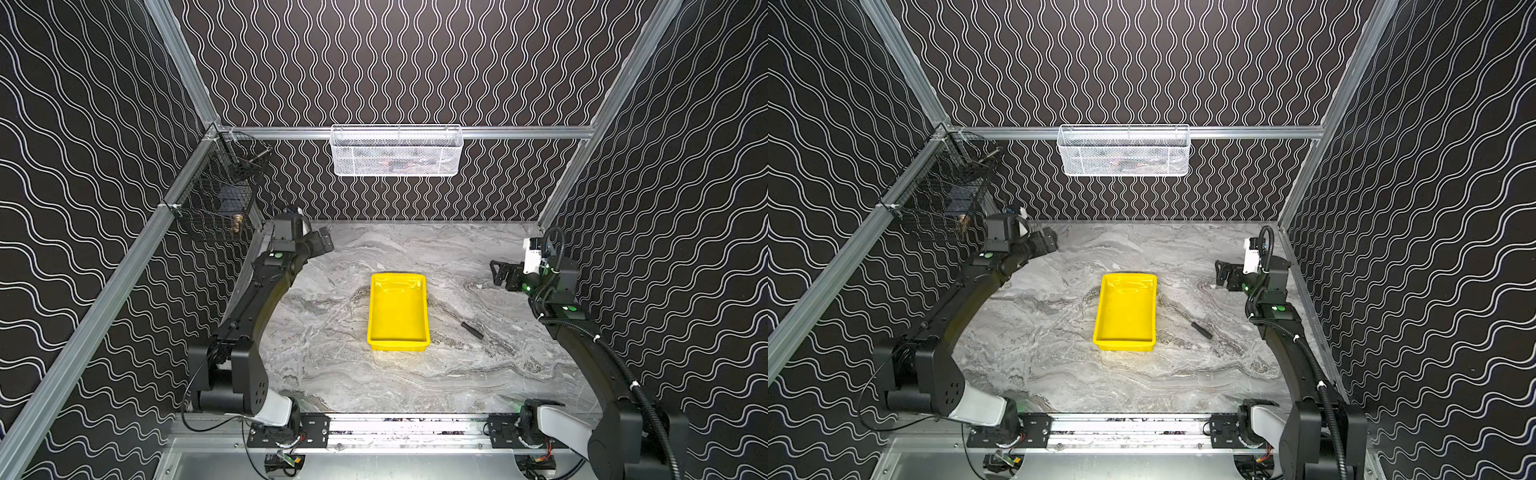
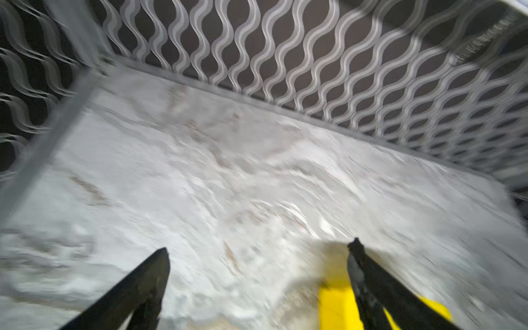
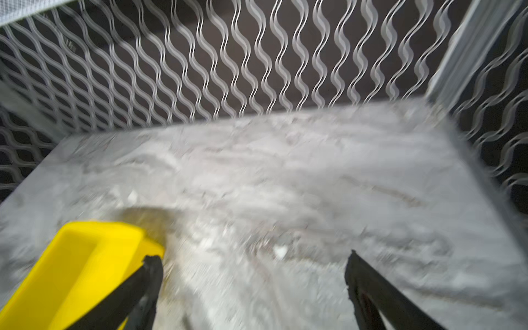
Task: Put the screwdriver in the bin
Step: Pick up the screwdriver from the middle-right of the table.
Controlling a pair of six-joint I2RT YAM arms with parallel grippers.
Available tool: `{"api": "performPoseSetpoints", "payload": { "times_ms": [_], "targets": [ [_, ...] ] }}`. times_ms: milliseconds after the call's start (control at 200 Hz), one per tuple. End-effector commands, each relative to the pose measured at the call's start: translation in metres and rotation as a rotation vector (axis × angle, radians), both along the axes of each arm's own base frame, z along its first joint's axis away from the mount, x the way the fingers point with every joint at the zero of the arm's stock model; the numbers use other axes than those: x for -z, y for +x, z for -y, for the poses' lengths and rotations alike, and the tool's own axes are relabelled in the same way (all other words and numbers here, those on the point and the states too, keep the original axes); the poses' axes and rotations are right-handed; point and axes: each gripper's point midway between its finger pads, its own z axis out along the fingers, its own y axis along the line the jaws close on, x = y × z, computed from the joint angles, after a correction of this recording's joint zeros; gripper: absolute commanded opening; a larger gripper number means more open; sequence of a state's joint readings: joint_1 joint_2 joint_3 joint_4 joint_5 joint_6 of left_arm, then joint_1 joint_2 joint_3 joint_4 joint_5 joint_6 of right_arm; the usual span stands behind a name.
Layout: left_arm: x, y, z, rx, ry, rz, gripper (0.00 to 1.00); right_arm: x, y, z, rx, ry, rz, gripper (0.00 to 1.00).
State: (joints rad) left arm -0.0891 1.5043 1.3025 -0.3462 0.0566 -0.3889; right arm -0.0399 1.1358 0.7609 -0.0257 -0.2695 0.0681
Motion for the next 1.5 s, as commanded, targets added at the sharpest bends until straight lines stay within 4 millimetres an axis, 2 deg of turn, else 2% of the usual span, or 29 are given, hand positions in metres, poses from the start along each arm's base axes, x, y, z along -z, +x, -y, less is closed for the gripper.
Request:
{"api": "performPoseSetpoints", "payload": {
  "times_ms": [0,110,200,320,481,791,1226,1492],
  "targets": [
    [0.005,-0.031,0.039,0.167,-0.056,-0.159,0.99,0.045,-0.035,-0.015,-0.042,0.060,-0.232,0.99],
    [-0.008,-0.039,0.048,0.239,0.058,-0.116,0.99,0.066,-0.049,-0.020,-0.021,0.056,-0.318,0.99],
    [-0.004,-0.044,0.047,0.249,0.107,-0.086,0.99,0.075,-0.056,-0.032,-0.010,0.051,-0.368,0.99],
    [0.007,-0.047,0.051,0.266,0.108,-0.081,0.99,0.088,-0.062,-0.047,-0.010,-0.039,-0.438,0.98],
    [0.012,-0.050,0.049,0.266,0.146,-0.100,0.99,0.110,-0.064,-0.046,0.016,-0.079,-0.503,0.98],
    [0.005,-0.054,0.039,0.229,0.188,-0.080,0.99,0.135,-0.062,-0.041,0.027,-0.124,-0.580,0.97],
    [0.009,-0.054,0.033,0.212,0.215,-0.093,0.99,0.151,-0.066,-0.044,0.006,-0.123,-0.630,0.89],
    [0.009,-0.055,0.033,0.214,0.220,-0.098,0.99,0.160,-0.072,-0.054,-0.016,-0.087,-0.663,0.84]
  ]
}}
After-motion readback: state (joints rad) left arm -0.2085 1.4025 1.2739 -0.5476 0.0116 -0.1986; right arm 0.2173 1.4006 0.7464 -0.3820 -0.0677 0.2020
